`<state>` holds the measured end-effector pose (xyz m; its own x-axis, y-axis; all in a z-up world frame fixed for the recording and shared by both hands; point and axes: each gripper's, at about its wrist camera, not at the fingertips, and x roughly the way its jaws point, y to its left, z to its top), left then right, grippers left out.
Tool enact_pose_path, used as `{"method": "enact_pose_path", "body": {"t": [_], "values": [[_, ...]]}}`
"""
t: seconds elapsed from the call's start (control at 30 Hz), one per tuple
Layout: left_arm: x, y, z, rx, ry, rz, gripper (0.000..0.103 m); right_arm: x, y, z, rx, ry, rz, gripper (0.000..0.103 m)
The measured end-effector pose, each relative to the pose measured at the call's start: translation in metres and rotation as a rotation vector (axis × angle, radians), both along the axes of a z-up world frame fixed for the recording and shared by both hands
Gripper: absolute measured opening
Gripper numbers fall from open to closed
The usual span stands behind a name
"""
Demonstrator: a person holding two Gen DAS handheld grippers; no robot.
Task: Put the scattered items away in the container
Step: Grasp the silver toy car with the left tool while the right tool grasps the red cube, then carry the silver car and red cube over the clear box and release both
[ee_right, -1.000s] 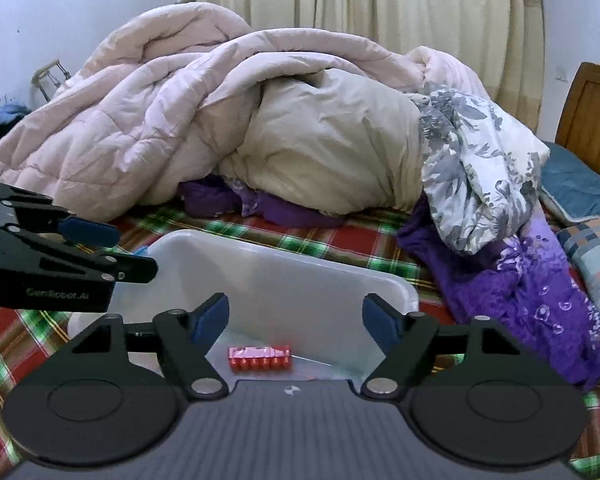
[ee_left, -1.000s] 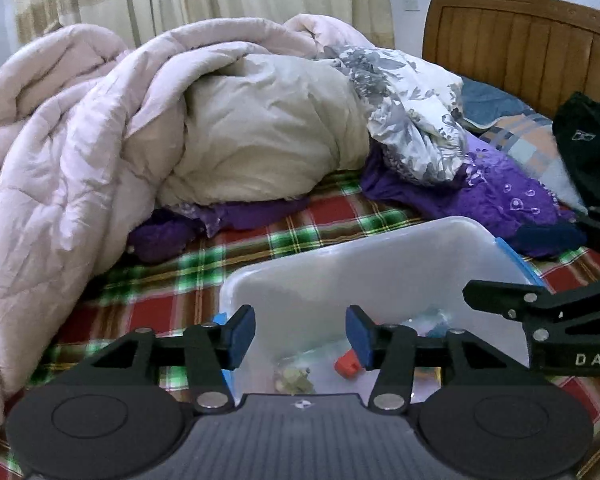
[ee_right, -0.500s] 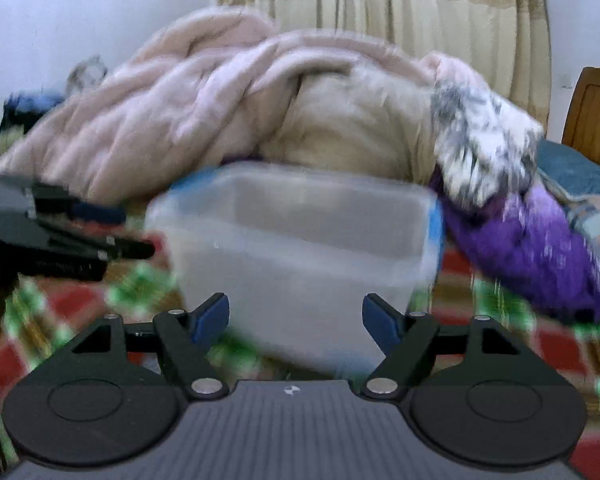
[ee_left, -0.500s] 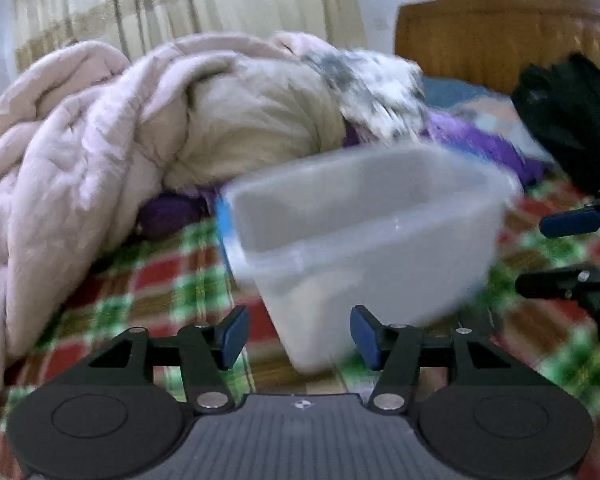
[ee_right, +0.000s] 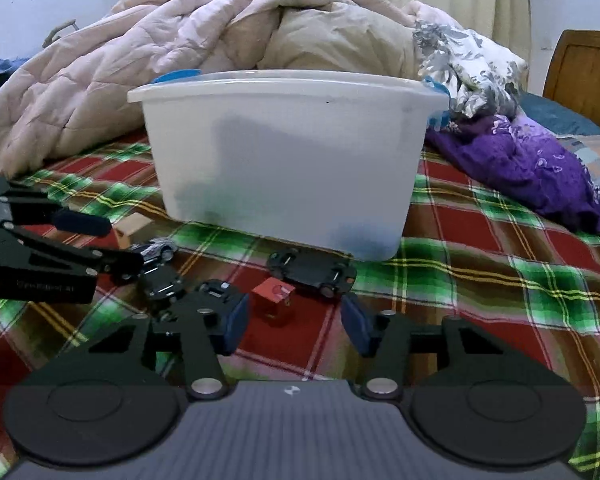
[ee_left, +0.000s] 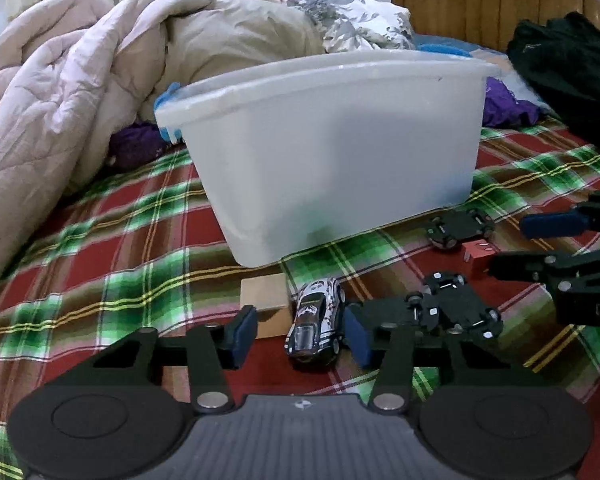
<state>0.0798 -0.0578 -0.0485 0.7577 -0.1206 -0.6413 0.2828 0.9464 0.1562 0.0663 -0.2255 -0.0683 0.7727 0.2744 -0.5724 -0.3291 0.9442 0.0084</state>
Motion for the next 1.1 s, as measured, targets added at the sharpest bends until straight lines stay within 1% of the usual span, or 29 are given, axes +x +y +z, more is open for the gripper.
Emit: {"method": "enact_pose_path", "body": {"t": [0.03,0.07,0.27,0.43,0.53,0.57,0.7,0.83,1.1], "values": [[0.001,0.000,-0.002,0.000,-0.003,0.000,0.045,0.000,0.000,-0.003,0.004,0.003,0.000,0.052],[0.002,0.000,-0.003,-0.003,-0.001,-0.001,0.041,0.001,0.000,-0.005,0.008,0.007,0.001,0.048],[0.008,-0.001,-0.011,-0.007,0.006,-0.011,0.040,0.004,0.007,-0.014,0.016,0.012,0.034,0.046],[0.015,-0.002,-0.014,-0.014,0.024,-0.030,0.042,0.013,0.010,-0.020,0.034,0.028,0.037,0.045],[0.018,-0.002,-0.016,-0.024,0.034,-0.034,0.039,0.013,0.013,-0.021,0.034,0.026,0.051,0.035],[0.018,-0.003,-0.016,-0.028,0.034,-0.040,0.034,0.013,0.013,-0.021,0.032,0.027,0.057,0.030],[0.016,-0.003,-0.015,-0.040,0.032,-0.055,0.034,0.010,0.013,-0.019,0.042,0.026,0.059,0.030],[0.011,0.000,-0.009,-0.055,0.025,-0.062,0.034,0.005,0.009,-0.014,0.057,0.020,0.053,0.030],[-0.010,0.006,0.023,-0.069,-0.033,-0.046,0.034,-0.013,0.008,0.005,0.042,-0.045,0.056,0.030]]}}
